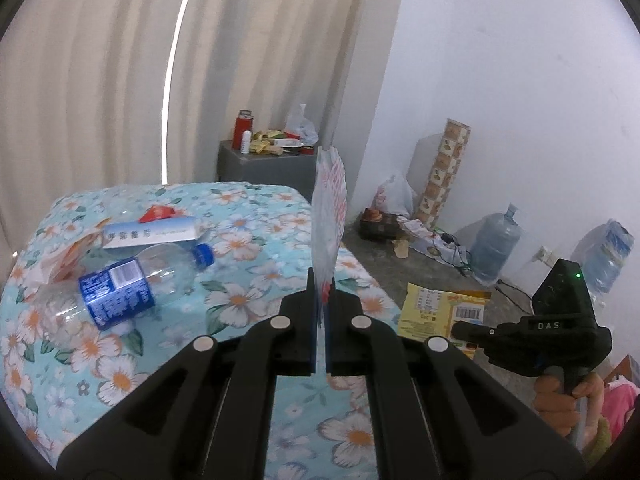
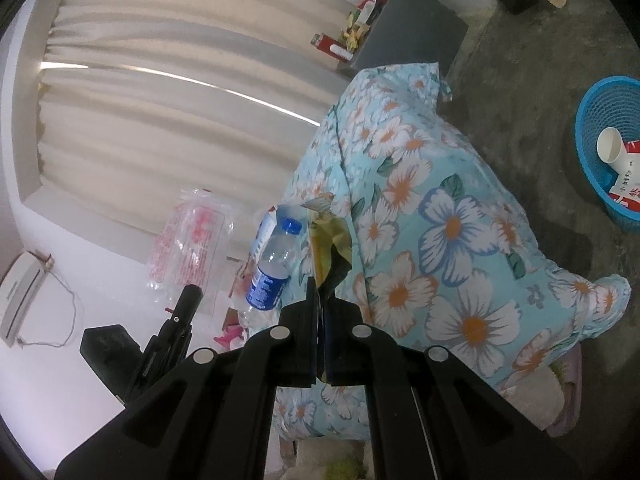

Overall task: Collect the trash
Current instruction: 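Carry the bag and wrapper to the blue wastebasket and open both tools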

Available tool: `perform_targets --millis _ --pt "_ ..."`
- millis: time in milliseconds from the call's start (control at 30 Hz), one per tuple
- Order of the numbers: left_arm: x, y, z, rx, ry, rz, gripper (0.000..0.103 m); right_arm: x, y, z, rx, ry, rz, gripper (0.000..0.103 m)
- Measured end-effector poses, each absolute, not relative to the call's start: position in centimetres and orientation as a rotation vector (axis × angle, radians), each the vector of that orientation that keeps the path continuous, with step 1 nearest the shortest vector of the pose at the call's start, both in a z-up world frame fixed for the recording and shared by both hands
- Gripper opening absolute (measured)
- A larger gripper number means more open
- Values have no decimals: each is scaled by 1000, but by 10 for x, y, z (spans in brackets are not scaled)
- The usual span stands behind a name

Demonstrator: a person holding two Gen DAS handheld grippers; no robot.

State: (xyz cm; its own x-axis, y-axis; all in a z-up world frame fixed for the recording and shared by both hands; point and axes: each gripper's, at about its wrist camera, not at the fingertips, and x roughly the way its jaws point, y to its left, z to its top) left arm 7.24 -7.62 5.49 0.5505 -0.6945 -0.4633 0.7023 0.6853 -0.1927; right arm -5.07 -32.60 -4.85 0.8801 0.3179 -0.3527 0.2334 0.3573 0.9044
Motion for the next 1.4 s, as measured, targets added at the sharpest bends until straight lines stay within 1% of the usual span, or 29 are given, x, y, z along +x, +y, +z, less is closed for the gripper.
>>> perform_targets --millis 300,600,767,900,1000,1167,1333,1367,1400 --pt "63 -118 58 64 532 -900 1 -74 -351 -49 1249 455 18 3" --pt "51 -182 55 156 552 -1000 1 -107 -386 -55 1279 385 -89 3" --pt "52 -241 44 223 626 -1065 1 -152 -428 -66 1264 358 -353 3" --pt "58 -301 26 292 733 -1127 1 -182 -457 -82 1241 391 -593 3" --pt "63 -352 -4 357 855 -1158 1 -191 -475 -105 1257 438 -700 3" --pt "75 -434 -79 464 1120 -1150 1 -178 -503 -153 1276 570 -811 3" --pt "82 -497 -149 545 1271 -1074 3 -158 -536 -205 1315 658 -836 3" --pt "83 -507 -161 554 1279 -1058 7 -154 -544 -218 1321 674 -841 5" --pt "83 -516 -173 563 1291 -1044 21 -148 -553 -237 1323 716 -857 14"
